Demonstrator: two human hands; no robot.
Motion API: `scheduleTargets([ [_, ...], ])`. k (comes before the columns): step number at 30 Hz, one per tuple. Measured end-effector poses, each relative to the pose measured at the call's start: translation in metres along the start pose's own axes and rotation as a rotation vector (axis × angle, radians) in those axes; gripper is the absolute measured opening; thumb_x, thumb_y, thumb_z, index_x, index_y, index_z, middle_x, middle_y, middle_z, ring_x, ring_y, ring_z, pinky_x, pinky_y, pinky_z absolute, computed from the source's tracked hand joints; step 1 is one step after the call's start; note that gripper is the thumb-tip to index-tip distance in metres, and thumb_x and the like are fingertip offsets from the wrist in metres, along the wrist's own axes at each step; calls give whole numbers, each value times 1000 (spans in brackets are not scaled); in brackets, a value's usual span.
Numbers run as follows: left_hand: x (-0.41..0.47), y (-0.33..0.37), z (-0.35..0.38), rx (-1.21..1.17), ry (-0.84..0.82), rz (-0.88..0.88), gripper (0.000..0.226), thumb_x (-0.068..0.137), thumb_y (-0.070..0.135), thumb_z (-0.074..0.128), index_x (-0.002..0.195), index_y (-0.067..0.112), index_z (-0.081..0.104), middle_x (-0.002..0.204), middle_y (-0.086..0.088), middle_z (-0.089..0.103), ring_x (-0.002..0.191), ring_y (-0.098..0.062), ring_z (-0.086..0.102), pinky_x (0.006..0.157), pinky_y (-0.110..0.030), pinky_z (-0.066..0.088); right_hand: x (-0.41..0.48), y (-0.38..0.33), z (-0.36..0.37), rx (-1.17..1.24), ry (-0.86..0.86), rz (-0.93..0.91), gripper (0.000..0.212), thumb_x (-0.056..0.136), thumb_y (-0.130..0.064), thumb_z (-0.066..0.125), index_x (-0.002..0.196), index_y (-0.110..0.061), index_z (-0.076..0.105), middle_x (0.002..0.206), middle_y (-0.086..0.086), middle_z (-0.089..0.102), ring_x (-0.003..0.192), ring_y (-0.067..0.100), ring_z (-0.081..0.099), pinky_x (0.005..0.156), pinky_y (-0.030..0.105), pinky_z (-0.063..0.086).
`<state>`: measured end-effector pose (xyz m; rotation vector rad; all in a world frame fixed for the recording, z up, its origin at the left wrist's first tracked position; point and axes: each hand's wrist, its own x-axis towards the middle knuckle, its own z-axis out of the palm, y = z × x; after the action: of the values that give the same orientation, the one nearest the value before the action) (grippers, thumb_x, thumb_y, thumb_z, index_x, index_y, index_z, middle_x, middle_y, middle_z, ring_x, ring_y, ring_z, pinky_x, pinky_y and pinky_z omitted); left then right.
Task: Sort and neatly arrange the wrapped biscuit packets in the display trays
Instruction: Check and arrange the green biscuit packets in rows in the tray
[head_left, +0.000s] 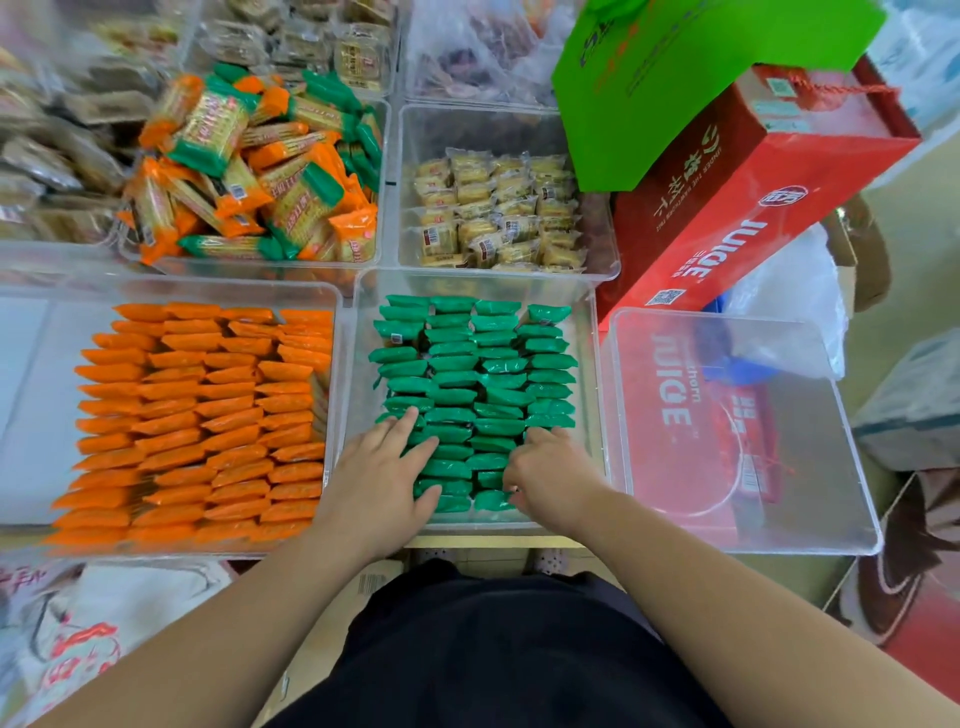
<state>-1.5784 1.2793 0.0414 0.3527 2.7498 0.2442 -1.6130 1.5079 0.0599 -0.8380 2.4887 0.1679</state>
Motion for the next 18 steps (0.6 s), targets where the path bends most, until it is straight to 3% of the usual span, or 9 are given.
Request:
scheduleTargets([
  [3, 0, 0, -1, -18, 0, -2, 65, 96, 60, 42, 154, 30, 36, 167, -7, 15, 150, -30, 23, 121, -46, 21, -2, 0, 0, 48, 29, 40, 25, 99, -31, 50, 101, -28, 75, 101, -6, 69, 97, 21, 48, 78, 36, 33],
  [6, 0, 0, -4, -59, -15, -18, 65, 96, 60, 44, 154, 31, 34, 167, -5, 13, 151, -28, 19, 121, -45, 19, -8, -2, -5, 148, 78, 79, 23, 101, -32, 48, 108, -27, 70, 112, -6, 67, 104, 21, 51, 93, 40, 40],
  [9, -8, 3, -9, -198, 7, -38, 62, 95, 54, 54, 150, 29, 42, 164, -3, 25, 148, -26, 23, 120, -44, 20, -19, 0, -13, 332, 118, 134, 21, 103, -34, 49, 110, -25, 66, 114, -6, 67, 108, 19, 53, 98, 40, 42],
  [13, -28, 14, -24, -560, 61, -135, 52, 92, 44, 66, 141, 29, 53, 143, 8, 51, 133, -12, 42, 109, -28, 32, -41, 6, -36, 643, 190, 198, 6, 100, -29, 58, 97, -26, 62, 99, -7, 68, 94, 14, 62, 85, 37, 53],
  [16, -39, 30, -47, -966, 31, -285, 41, 91, 35, 70, 131, 31, 60, 120, 15, 64, 108, 2, 58, 88, -17, 43, -63, 8, -58, 897, 303, 206, 15, 98, -21, 62, 84, -26, 59, 80, -12, 63, 76, 5, 57, 70, 25, 47],
  [18, -46, 44, -64, -1206, 11, -350, 30, 92, 28, 70, 121, 31, 64, 108, 8, 71, 98, -2, 66, 81, -17, 49, -79, 5, -73, 1174, 348, 209, 15, 99, -16, 61, 84, -20, 63, 76, -7, 64, 73, 6, 57, 67, 23, 46],
])
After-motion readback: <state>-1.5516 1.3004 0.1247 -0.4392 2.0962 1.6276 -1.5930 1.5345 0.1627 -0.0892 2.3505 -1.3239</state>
